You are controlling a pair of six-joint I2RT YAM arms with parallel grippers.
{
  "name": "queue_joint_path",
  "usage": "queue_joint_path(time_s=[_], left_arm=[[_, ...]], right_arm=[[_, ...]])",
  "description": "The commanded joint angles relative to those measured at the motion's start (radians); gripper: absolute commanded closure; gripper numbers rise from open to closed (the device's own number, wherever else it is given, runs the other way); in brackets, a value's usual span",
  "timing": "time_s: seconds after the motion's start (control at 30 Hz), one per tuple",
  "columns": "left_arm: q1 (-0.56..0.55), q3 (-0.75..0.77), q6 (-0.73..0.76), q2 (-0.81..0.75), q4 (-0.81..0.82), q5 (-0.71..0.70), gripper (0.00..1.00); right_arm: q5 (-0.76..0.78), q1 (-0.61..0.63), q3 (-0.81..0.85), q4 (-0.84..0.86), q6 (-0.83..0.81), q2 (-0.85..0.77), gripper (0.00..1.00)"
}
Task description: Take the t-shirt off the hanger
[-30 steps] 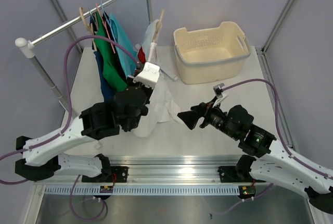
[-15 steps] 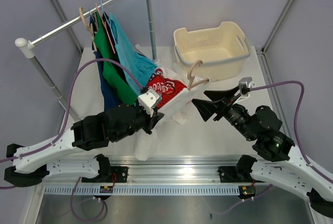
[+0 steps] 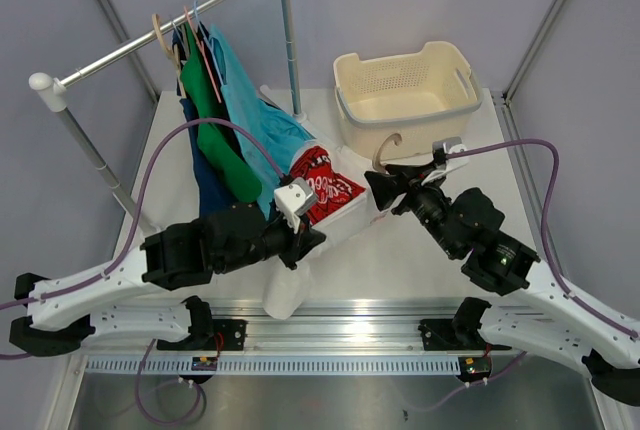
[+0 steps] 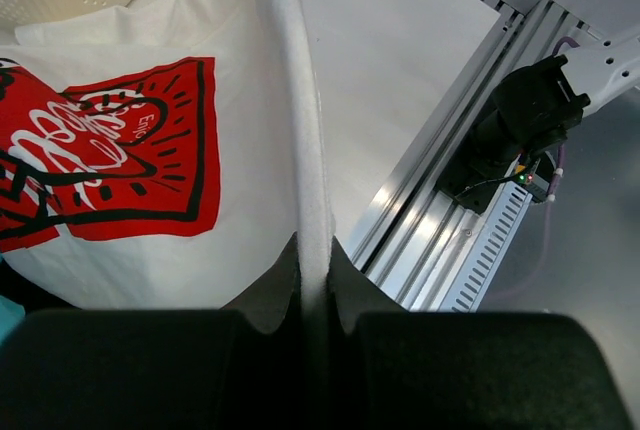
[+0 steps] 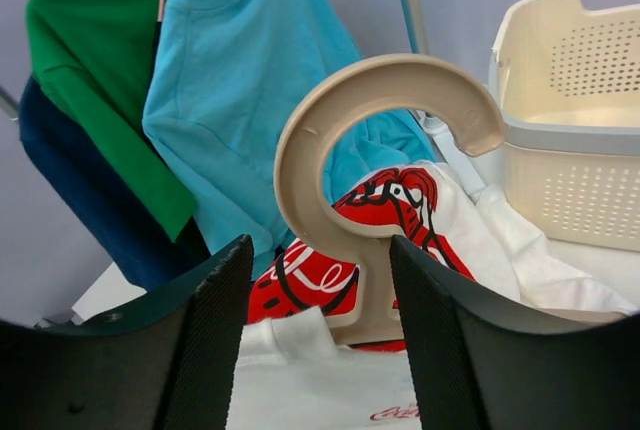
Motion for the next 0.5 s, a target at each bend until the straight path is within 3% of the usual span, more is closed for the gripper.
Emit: queue_joint_path(time_s=[0.0, 0.23, 0.37, 0.43, 0.47], left_arm=[[-0.025, 0.018, -0.015, 0.001, 0.128, 0.081, 1.00], [-0.032, 0.019, -0.011, 0.004, 0.137, 0.059, 1.00], [-0.032, 0.024, -0.006, 0.005, 0.136, 0.030, 1.00], [-0.032, 0.025, -0.007, 0.005, 0.137, 0.032, 1.00], [-0.033, 0.027, -0.009, 0.005, 0.136, 0.044, 1.00]], right_arm=[[0.127, 0.006, -0.009, 0.038, -0.048, -0.002, 0.40], [0.174, 0.006, -0.060, 0.039, -0.045, -0.026, 0.44], [0.164, 0.008, -0.052, 0.010, -0.008, -0.028, 0.22], [0.151, 0.006, -0.052, 0.012, -0.002, -0.026, 0.24], [0.141, 0.006, -0.058, 0.019, -0.005, -0.026, 0.36]])
